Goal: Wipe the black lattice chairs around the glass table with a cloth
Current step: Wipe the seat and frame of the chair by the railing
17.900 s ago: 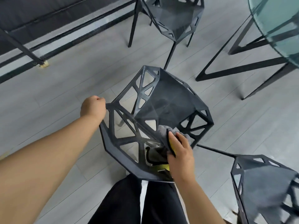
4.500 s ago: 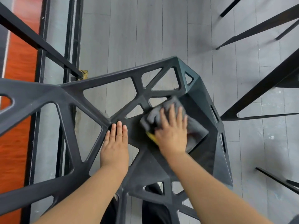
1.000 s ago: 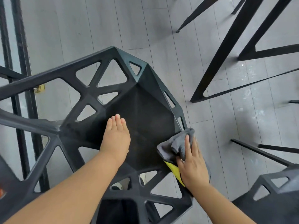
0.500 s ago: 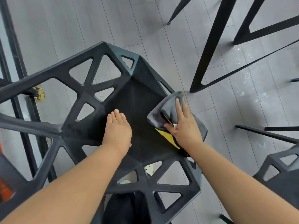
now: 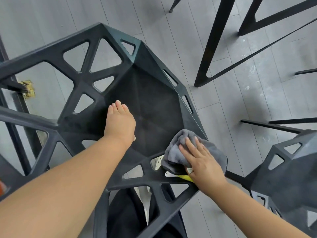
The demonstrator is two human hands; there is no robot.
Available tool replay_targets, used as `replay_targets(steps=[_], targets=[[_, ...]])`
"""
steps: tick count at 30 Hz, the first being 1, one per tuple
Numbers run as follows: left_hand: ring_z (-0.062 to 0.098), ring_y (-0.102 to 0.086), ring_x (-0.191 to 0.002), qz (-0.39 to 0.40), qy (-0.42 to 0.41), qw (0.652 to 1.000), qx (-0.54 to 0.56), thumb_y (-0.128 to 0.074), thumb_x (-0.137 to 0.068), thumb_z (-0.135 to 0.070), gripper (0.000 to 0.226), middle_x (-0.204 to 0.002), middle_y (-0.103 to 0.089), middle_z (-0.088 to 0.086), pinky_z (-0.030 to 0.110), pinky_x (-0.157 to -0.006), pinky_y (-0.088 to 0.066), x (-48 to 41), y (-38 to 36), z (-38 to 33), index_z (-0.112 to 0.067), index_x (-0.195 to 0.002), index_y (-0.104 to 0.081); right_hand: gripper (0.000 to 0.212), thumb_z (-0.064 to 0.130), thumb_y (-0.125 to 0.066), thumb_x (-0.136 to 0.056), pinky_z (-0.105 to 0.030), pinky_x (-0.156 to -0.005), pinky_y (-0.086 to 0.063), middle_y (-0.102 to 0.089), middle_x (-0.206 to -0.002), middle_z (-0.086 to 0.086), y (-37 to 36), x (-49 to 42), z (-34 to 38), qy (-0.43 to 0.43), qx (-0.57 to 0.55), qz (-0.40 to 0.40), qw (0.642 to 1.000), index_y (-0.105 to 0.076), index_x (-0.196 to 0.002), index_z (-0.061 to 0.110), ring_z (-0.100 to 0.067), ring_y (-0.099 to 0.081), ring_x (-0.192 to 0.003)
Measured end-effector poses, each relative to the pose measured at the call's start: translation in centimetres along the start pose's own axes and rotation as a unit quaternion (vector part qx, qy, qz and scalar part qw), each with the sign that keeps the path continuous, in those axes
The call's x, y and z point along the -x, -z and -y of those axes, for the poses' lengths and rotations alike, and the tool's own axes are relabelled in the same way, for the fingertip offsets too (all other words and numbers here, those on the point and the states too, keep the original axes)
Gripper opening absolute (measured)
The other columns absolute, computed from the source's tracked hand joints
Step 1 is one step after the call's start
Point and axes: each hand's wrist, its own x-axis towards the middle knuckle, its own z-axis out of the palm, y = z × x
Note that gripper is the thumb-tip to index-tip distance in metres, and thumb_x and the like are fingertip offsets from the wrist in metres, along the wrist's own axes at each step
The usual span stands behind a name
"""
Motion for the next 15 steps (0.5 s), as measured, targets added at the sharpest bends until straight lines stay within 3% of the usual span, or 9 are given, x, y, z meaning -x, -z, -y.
replay_targets(steps=[3, 5, 7, 10, 15], targets=[[0.038, -0.015, -0.143, -0.001, 0.003, 1.000, 0.005, -0.059, -0.083, -0.057, 0.108, -0.153, -0.008, 0.032, 0.042, -0.117, -0.012, 0.0, 0.0, 0.1, 0.011, -0.144, -0.001, 0.085, 0.021, -0.089, -0.043, -0.042, -0.105, -0.033, -0.054, -0.137, -0.001, 0.4, -0.6, 2.0, 0.065, 0.041, 0.029, 0.997, -0.062, -0.124, 0.023, -0.031, -0.046, -0.129], [0.038, -0.015, -0.143, -0.001, 0.001, 1.000, 0.006, -0.059, -0.083, -0.056, 0.108, -0.152, -0.008, 0.032, 0.042, -0.117, -0.012, 0.0, 0.0, 0.1, 0.012, -0.144, -0.002, 0.077, 0.024, -0.089, -0.043, -0.042, -0.104, -0.031, -0.058, -0.132, 0.000, 0.6, -1.8, 4.1, 0.119, 0.048, 0.046, 0.991, -0.067, -0.117, 0.022, -0.032, -0.048, -0.127], [0.038, -0.015, -0.143, -0.002, 0.003, 1.000, 0.006, -0.060, -0.082, -0.056, 0.108, -0.152, -0.009, 0.031, 0.042, -0.117, -0.012, 0.0, 0.1, 0.0, 0.012, -0.144, -0.003, 0.062, 0.017, -0.078, -0.066, -0.043, -0.112, -0.022, -0.048, -0.142, -0.004, 0.5, -2.9, 7.2, 0.175, -0.036, 0.099, 0.979, -0.060, -0.125, 0.015, -0.034, -0.030, -0.139], [0.038, -0.015, -0.143, -0.005, 0.010, 1.000, 0.001, -0.062, -0.082, -0.054, 0.108, -0.152, -0.010, 0.031, 0.042, -0.116, -0.013, 0.0, 0.3, -0.3, 0.011, -0.144, -0.003, 0.049, 0.013, -0.054, -0.089, -0.038, -0.117, -0.008, -0.026, -0.155, -0.004, 0.1, -4.0, 10.0, 0.178, -0.117, 0.134, 0.968, -0.047, -0.137, 0.011, -0.024, -0.004, -0.146], [0.039, -0.014, -0.143, -0.007, 0.016, 1.000, -0.009, -0.061, -0.085, -0.048, 0.099, -0.153, -0.011, 0.030, 0.043, -0.116, -0.015, 0.6, 1.1, -0.6, 0.010, -0.145, -0.007, 0.042, 0.009, -0.049, -0.088, -0.034, -0.117, -0.017, -0.030, -0.154, 0.003, 0.5, -4.7, 7.8, 0.203, -0.129, 0.134, 0.961, -0.054, -0.130, 0.012, -0.012, -0.007, -0.146]])
